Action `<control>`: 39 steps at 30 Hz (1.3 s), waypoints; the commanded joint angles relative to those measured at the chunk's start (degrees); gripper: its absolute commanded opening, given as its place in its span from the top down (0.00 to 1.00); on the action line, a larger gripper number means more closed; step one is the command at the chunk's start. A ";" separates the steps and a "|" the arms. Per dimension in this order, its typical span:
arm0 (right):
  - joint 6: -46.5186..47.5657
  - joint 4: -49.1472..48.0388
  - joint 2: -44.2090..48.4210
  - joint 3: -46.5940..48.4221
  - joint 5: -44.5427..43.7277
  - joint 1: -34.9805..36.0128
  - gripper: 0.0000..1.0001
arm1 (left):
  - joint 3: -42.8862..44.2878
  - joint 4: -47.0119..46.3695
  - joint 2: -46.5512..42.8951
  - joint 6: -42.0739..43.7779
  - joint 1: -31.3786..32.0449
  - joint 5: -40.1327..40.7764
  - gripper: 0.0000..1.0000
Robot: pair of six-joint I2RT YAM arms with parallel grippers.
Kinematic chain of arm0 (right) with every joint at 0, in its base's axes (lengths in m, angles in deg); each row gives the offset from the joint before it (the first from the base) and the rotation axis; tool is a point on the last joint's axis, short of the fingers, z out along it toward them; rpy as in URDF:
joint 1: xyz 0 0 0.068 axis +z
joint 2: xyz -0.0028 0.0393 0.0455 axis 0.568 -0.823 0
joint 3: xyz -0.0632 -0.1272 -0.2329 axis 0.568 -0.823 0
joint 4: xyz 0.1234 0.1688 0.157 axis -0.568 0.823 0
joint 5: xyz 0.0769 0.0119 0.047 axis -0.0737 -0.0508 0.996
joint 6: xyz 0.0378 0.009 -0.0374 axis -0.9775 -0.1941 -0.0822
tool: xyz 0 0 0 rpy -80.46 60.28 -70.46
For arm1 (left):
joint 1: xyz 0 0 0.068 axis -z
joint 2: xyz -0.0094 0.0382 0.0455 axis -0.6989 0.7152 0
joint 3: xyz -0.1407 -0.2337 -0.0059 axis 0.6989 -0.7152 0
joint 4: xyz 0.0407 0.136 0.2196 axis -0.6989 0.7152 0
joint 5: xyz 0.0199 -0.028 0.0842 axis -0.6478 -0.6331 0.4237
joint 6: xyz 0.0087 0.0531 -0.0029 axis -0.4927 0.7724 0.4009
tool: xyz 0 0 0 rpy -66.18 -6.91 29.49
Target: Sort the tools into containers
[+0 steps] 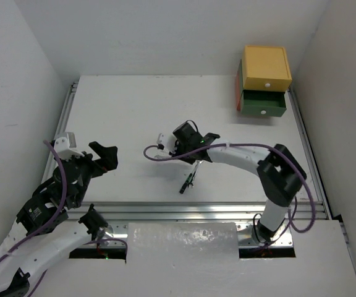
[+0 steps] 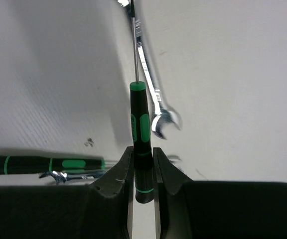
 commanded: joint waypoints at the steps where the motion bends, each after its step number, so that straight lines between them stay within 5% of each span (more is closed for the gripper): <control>1: -1.93 -8.18 9.78 -1.47 -3.56 -0.64 0.95 | 0.47 -1.23 -0.45 0.44 0.12 0.19 0.00; 5: -13.86 -14.52 14.72 -2.01 -6.21 -8.53 0.99 | 0.47 -1.14 -0.80 0.35 0.03 0.28 0.00; 9: -46.70 -15.48 17.18 -0.77 -6.05 -22.59 1.00 | 0.47 -1.05 -0.89 0.35 0.03 0.37 0.00; 11: -57.08 -24.23 21.13 -7.23 -5.60 -30.24 1.00 | 0.47 -1.14 -0.98 0.35 0.12 0.37 0.00; 20: -101.91 -20.17 14.39 0.44 -25.27 -37.47 1.00 | 0.47 -1.05 -0.63 0.17 0.12 0.46 0.00; 28: -115.13 -10.67 5.50 10.12 -28.19 -42.39 1.00 | 0.39 -1.06 -1.16 0.26 0.12 0.28 0.00; 34: -112.07 -13.47 3.22 11.88 -26.78 -45.56 1.00 | 0.38 -1.49 -1.16 0.52 0.12 -0.16 0.00; 39: -112.07 -16.54 2.42 10.04 -25.73 -45.65 0.71 | 0.30 -1.58 -1.07 0.70 0.12 -0.42 0.00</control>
